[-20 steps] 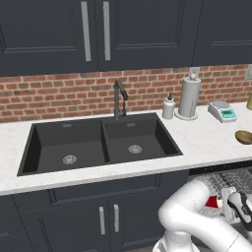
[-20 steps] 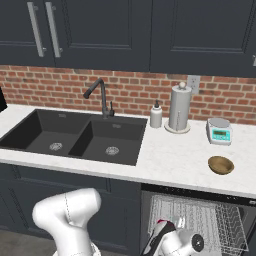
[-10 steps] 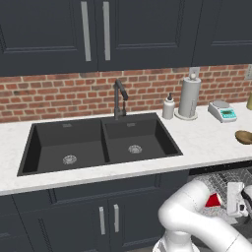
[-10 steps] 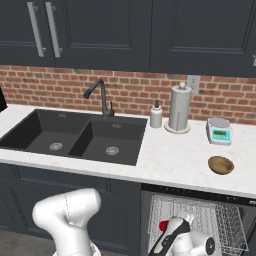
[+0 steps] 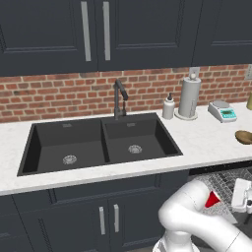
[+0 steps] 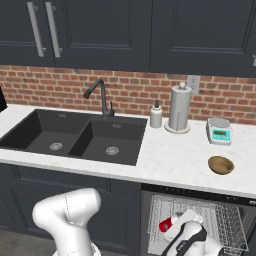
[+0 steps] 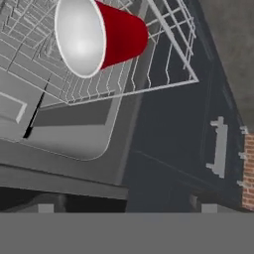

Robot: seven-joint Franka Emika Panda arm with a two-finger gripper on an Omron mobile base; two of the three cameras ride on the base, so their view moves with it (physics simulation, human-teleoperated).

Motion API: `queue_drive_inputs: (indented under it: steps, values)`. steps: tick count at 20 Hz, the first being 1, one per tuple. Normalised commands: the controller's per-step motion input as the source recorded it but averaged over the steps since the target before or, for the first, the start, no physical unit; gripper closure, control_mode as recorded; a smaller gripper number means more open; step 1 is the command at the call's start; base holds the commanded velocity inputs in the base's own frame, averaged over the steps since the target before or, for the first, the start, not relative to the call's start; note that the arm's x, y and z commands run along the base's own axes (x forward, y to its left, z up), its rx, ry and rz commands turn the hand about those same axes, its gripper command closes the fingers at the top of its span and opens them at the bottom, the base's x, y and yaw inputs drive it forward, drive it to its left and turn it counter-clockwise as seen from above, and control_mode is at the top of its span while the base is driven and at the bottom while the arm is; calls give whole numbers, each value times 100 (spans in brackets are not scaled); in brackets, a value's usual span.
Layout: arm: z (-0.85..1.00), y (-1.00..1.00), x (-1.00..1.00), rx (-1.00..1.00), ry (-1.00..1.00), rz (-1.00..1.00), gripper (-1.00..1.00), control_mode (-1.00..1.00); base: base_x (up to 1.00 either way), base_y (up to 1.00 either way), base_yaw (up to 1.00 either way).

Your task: Pick up the cup and bowl from the counter, place them in the dishwasher, and close the dishwasher door.

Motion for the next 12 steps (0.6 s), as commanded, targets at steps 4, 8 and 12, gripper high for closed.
queue_drive_inputs:
  steps: [4, 8, 12]
  values:
    - [79, -40, -53, 3, 5, -26, -100, -100, 0, 0, 0]
    - [100, -3, -17, 0, 7, -24, -100, -100, 0, 0, 0]
    - [100, -9, -22, -1, 9, -20, -100, -100, 0, 0, 0]
